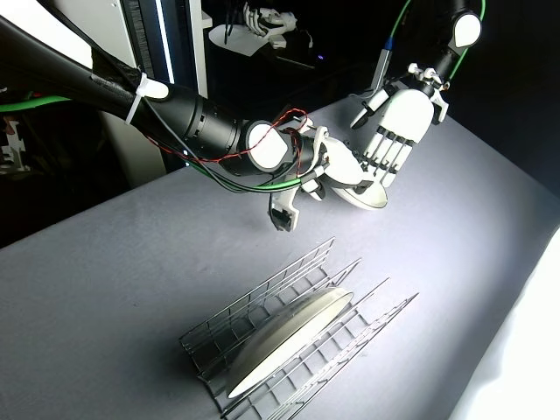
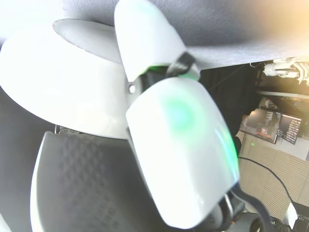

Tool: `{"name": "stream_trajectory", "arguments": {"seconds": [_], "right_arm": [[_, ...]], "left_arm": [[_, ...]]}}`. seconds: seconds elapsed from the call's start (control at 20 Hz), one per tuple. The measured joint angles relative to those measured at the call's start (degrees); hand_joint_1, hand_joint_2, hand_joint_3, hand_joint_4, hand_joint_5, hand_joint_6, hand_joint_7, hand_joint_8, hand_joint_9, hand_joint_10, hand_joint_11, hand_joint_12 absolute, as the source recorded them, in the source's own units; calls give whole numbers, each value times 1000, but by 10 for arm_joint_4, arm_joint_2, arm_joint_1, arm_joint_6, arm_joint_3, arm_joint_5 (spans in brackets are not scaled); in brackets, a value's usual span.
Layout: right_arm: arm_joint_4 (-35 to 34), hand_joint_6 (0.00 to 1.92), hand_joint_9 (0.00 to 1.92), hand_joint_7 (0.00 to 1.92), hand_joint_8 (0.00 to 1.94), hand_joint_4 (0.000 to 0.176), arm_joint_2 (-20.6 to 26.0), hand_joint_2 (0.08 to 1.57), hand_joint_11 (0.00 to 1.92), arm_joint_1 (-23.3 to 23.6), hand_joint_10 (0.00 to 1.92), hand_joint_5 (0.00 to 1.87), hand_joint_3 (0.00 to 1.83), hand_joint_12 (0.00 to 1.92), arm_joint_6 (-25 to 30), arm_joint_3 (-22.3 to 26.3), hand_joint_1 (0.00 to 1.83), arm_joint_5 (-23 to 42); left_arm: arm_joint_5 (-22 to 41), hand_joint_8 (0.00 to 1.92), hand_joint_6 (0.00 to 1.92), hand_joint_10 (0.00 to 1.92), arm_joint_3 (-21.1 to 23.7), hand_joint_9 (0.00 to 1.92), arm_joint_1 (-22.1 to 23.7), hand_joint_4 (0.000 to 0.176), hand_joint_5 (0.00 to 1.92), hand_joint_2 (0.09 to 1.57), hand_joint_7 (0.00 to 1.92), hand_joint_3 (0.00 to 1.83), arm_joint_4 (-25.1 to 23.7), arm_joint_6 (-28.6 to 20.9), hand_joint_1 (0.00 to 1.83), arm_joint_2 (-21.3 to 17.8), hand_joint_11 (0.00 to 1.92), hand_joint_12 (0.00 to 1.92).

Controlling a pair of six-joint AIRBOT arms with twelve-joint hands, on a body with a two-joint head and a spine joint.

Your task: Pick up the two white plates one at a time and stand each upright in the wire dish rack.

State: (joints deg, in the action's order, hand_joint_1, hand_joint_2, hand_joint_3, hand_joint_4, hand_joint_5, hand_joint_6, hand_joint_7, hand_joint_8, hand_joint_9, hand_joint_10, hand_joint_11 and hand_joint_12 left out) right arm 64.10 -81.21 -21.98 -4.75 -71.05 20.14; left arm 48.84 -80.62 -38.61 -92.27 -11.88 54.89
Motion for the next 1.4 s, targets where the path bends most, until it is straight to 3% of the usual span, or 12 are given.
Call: {"name": "stream_trajectory", "arguments": {"seconds": [0.05,0.1,0.15,0.4,0.6,0.7,0.75,0.8,1.05,1.2,1.25,1.4], "right_arm": [[1,49,898,938,33,0,0,1079,495,0,84,877,0,1194,0,0,1356,2],[0,807,897,1099,520,0,0,1086,627,0,922,956,1,1170,0,0,1374,4],[0,940,897,1129,645,0,0,1083,679,0,1077,996,0,1211,0,0,1379,9],[-4,1032,877,1080,773,0,1,1102,641,0,1182,954,1,1284,-1,0,1377,29],[-2,1030,874,1082,744,0,4,1100,636,0,1184,967,0,1280,-1,0,1376,37],[-2,978,891,1096,721,0,13,1093,652,1,1184,985,0,1278,-1,0,1378,51],[-2,954,895,1103,730,0,20,1091,647,3,1185,985,0,1279,-1,1,1380,56],[-16,978,881,1103,737,0,29,1094,628,3,1178,982,0,1274,0,7,1379,61],[-44,1010,881,1085,748,0,69,1098,627,19,1184,970,0,1280,-2,48,1377,64],[-57,990,879,1082,765,0,101,1098,615,33,1195,975,0,1327,-2,87,1377,55],[-64,982,888,1100,734,0,108,1094,622,39,1194,974,0,1336,-2,97,1379,53],[-111,1002,891,1105,733,0,133,1093,632,62,1160,974,0,1296,-2,123,1379,48]], "left_arm": [[0,2,0,2,0,66,0,0,121,1293,106,4,0,0,0,0,0,99],[0,1,0,2,0,53,0,0,114,1286,100,0,0,0,0,0,0,62],[0,0,0,0,0,80,0,0,135,1289,127,0,-1,0,0,0,0,141],[2,7,9,5,0,87,0,0,146,1300,137,2,-2,-1,0,0,0,168],[3,0,1,0,0,74,14,0,121,1299,110,1,-14,-2,0,0,0,140],[6,2,3,2,4,128,29,0,176,1300,169,0,-23,-3,0,0,0,308],[11,5,3,2,5,98,38,0,152,1300,140,0,-28,-3,0,0,0,236],[17,1,1,2,6,56,51,0,113,1302,87,1,-32,-6,0,-1,0,122],[23,5,2,4,-6,73,101,0,133,1301,122,2,-36,-24,0,-13,0,120],[23,4,2,5,-9,106,132,0,154,1300,146,0,-42,-30,0,-23,0,270],[26,10,10,7,-9,82,141,0,132,1301,123,0,-41,-30,0,-24,0,155],[33,1,0,1,-12,95,149,0,144,1301,135,1,-41,-30,0,-29,0,170]]}}
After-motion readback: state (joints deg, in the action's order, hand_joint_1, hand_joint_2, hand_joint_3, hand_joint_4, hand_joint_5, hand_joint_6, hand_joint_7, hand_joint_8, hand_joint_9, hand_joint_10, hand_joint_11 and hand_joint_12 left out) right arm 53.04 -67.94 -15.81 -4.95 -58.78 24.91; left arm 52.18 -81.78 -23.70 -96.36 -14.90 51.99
